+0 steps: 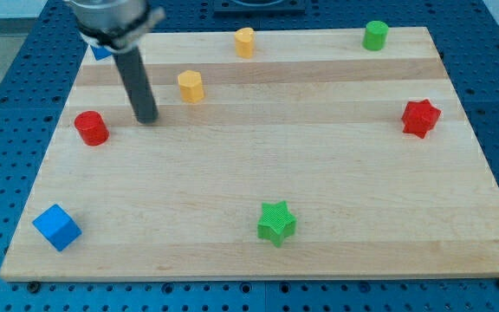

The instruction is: Put the yellow hexagon to the bottom of the red star

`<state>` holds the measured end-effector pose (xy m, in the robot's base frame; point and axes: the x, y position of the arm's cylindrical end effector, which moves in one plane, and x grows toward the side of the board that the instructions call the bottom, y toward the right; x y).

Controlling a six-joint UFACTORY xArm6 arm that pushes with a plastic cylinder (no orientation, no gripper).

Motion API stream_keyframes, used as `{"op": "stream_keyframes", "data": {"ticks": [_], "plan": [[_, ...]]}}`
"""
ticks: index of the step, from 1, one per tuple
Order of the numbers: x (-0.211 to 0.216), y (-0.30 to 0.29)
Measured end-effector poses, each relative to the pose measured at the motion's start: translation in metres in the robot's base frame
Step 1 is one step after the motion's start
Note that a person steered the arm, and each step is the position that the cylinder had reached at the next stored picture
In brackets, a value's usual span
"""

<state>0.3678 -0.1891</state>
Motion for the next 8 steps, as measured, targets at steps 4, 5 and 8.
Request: {"op": "stream_keyframes", "data": {"ticks": [4, 5, 8], "plan": [[-0.026, 0.091], [-0.024, 0.131], [0.004, 0.190]]}}
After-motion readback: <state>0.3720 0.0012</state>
